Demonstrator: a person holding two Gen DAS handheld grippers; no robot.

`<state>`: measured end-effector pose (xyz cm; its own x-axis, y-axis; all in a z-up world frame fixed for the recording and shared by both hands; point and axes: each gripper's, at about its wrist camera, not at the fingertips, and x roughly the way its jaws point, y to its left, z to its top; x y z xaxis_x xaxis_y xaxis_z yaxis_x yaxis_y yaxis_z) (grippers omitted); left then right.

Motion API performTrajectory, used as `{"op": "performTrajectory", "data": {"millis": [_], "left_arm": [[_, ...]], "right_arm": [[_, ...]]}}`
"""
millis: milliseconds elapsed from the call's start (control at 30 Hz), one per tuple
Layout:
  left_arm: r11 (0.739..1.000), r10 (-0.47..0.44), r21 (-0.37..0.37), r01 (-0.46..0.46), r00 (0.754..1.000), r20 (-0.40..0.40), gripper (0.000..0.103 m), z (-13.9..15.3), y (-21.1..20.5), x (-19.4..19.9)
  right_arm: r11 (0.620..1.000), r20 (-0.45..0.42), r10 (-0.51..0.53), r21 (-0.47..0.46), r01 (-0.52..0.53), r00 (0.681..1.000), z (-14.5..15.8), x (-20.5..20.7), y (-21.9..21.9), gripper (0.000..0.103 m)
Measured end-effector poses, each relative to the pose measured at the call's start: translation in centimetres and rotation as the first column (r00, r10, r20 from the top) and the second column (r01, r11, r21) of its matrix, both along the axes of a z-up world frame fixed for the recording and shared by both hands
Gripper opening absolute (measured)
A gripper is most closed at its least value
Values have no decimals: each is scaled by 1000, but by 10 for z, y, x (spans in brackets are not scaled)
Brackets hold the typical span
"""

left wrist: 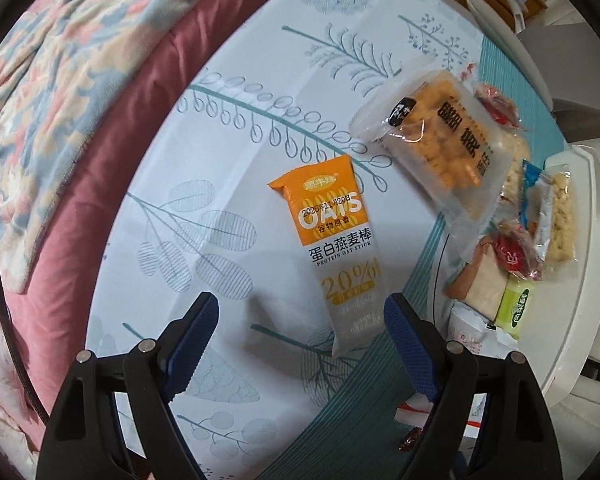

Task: Organize snacks
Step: 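Grasp the orange OATS bar with the left tool while the right tool grasps the dark red packet, then carry the OATS bar and dark red packet into the white tray and release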

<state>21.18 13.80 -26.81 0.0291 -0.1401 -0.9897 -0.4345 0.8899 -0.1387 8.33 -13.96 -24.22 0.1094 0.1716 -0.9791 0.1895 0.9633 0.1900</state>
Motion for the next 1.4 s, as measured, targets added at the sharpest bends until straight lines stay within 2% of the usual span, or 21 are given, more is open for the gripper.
{"op": "performTrajectory", "data": {"millis": [300,467,533,600,733,767,800,833,933,1000,1033,1133,1400], "left_arm": [[1000,1,-21,-2,999,-36,84,-20,3,17],[1000,17,-21,-19,998,-67,84,-33,9,22],[999,28,-30,-31,997,-70,84,-35,10,23],[999,33,-38,-36,997,-69,84,-37,11,24],[997,35,-67,-38,998,-53,71,-43,14,26],[997,30,-70,-33,999,-46,65,-43,13,27],[997,26,-71,-29,999,-40,62,-43,12,27],[997,23,-74,-26,999,-36,58,-41,10,28],[996,27,-82,-29,999,-23,50,-41,6,29],[994,31,-102,-32,999,-10,38,-41,3,30],[993,28,-112,-28,1000,0,29,-39,1,31],[996,12,-87,-11,1000,6,26,-37,-5,33],[996,21,-90,-21,1000,4,20,-27,-8,23]], "right_arm": [[995,-70,42,-88,-48,997,-23,-3,27,58],[991,-79,47,-119,-56,996,-30,-3,38,57],[990,-76,49,-129,-59,996,-31,-4,41,53],[989,-74,49,-135,-59,996,-33,-2,47,53],[987,-69,50,-146,-60,996,-34,-1,60,52],[987,-68,52,-148,-62,996,-35,0,61,47],[987,-67,54,-148,-64,996,-39,0,61,36],[987,-68,56,-145,-65,996,-40,0,62,16],[989,-70,51,-132,-60,996,-38,-2,57,14],[992,-70,42,-116,-50,997,-39,-2,54,11],[993,-70,40,-109,-47,997,-39,-2,54,10],[996,-64,33,-82,-38,997,-39,-4,51,6],[998,-12,43,-37,-43,999,-20,-1,22,3]]}}
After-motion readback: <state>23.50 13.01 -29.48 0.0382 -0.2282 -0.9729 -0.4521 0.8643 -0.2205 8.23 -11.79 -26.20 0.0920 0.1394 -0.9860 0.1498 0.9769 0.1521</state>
